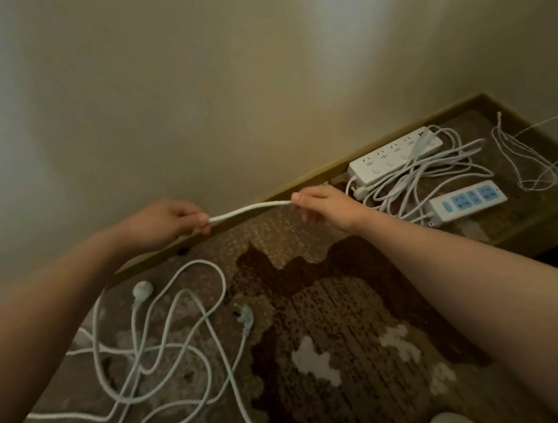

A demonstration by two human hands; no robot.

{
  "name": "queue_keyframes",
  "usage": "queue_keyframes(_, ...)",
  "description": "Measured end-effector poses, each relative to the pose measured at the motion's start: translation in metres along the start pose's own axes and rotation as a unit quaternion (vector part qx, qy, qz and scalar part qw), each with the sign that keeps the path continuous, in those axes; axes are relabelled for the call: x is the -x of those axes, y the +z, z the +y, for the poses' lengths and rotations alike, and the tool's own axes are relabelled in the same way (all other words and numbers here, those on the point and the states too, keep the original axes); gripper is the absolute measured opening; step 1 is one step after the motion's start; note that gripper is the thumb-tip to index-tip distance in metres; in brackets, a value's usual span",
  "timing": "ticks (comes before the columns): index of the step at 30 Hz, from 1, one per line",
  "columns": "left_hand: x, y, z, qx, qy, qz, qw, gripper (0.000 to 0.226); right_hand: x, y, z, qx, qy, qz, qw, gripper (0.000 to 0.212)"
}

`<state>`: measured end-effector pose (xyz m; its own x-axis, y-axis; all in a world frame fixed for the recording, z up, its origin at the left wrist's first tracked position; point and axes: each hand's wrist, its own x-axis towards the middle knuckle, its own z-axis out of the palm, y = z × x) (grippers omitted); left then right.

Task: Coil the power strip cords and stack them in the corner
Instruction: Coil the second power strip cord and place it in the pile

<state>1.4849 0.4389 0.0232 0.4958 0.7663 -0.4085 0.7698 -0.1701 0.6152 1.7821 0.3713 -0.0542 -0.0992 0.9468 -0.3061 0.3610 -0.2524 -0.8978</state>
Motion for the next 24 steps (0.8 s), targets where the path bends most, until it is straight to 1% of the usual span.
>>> queue_keyframes(3, -0.008, 0.001, 0.022, -0.008, 0.04, 0.047, 0.998, 0.027, -0.003, 0.018, -0.033, 0.001, -0.052, -0.023, 0.998, 0.039)
queue_keyframes(6, -0.008, -0.001, 0.027, -0.024, 0.049, 0.051, 0.997, 0.026, -0.001, 0.035, -0.047, 0.025, -0.068, -0.025, 0.997, 0.039)
queue_keyframes(8, -0.002, -0.006, 0.018, -0.04, 0.029, 0.04, 0.998, 0.024, 0.004, 0.029, -0.047, 0.032, -0.055, 0.022, 0.998, 0.039)
queue_keyframes(9, 0.002, -0.009, 0.01, -0.02, 0.009, 0.036, 0.999, 0.024, 0.006, 0.022, -0.047, 0.028, -0.046, 0.058, 0.997, 0.039)
queue_keyframes(12, 0.017, -0.025, -0.01, 0.119, -0.056, 0.047, 0.99, 0.026, 0.013, -0.002, -0.045, -0.01, -0.019, 0.152, 0.988, 0.039)
queue_keyframes(14, 0.026, -0.037, -0.017, 0.158, -0.074, 0.064, 0.983, 0.028, 0.017, -0.008, -0.042, -0.04, -0.004, 0.182, 0.983, 0.039)
queue_keyframes(16, 0.034, -0.041, -0.013, 0.171, -0.078, 0.077, 0.979, 0.029, 0.02, -0.009, -0.041, -0.051, 0.005, 0.178, 0.983, 0.039)
queue_keyframes(18, 0.035, -0.037, 0.003, 0.188, -0.07, 0.092, 0.975, 0.028, 0.02, -0.008, -0.044, -0.074, 0.011, 0.158, 0.985, 0.038)
queue_keyframes(22, 0.023, -0.008, 0.057, 0.215, -0.004, 0.117, 0.97, 0.024, 0.018, -0.009, -0.048, -0.147, 0.016, 0.12, 0.982, 0.039)
queue_keyframes(24, 0.015, 0.018, 0.081, 0.167, 0.042, 0.146, 0.974, 0.023, 0.018, -0.01, -0.045, -0.194, 0.007, 0.093, 0.977, 0.039)
